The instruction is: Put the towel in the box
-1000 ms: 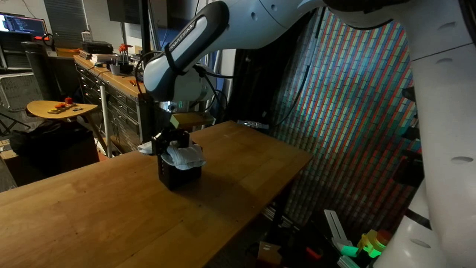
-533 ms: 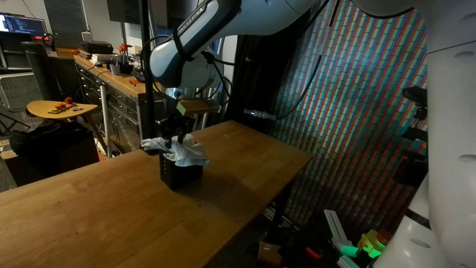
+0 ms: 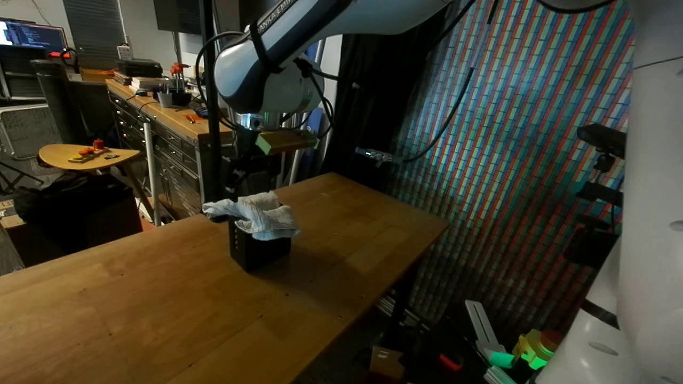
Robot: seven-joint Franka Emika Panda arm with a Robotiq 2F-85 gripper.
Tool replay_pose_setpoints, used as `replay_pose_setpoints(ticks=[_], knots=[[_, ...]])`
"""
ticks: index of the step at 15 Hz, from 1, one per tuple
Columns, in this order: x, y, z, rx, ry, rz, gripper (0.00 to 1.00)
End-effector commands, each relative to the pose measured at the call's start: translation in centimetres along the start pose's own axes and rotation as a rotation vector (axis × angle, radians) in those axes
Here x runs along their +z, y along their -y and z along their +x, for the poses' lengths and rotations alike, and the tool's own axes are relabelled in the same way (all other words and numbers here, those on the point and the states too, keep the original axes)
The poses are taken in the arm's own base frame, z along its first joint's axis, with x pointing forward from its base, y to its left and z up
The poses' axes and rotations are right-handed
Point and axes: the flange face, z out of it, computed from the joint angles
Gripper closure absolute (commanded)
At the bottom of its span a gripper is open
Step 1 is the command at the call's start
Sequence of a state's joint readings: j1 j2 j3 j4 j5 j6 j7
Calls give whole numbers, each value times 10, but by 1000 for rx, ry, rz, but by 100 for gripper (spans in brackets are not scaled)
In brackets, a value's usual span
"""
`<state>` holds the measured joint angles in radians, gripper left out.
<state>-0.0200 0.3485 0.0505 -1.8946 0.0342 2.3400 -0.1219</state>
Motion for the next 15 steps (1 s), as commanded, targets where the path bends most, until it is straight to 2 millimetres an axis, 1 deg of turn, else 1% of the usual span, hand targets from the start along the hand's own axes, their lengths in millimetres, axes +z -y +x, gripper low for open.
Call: replay_pose_setpoints(ticks=[1, 3, 4, 6, 7, 9, 10, 11, 12, 14, 15], knots=[[-15, 0, -8, -52, 16, -44, 25], [-17, -3, -8, -64, 22, -67, 40], [-18, -4, -8, -68, 20, -76, 50], [-20, -6, -6, -73, 16, -88, 64], [-21, -6, -4, -75, 17, -98, 73], [-22, -6, 0, -79, 13, -112, 86], [-22, -4, 3, -84, 12, -119, 94], [-22, -2, 5, -93, 13, -126, 96], [-21, -1, 7, -106, 14, -135, 99], [-17, 1, 10, -125, 19, -142, 100], [-14, 1, 10, -129, 24, -142, 97]])
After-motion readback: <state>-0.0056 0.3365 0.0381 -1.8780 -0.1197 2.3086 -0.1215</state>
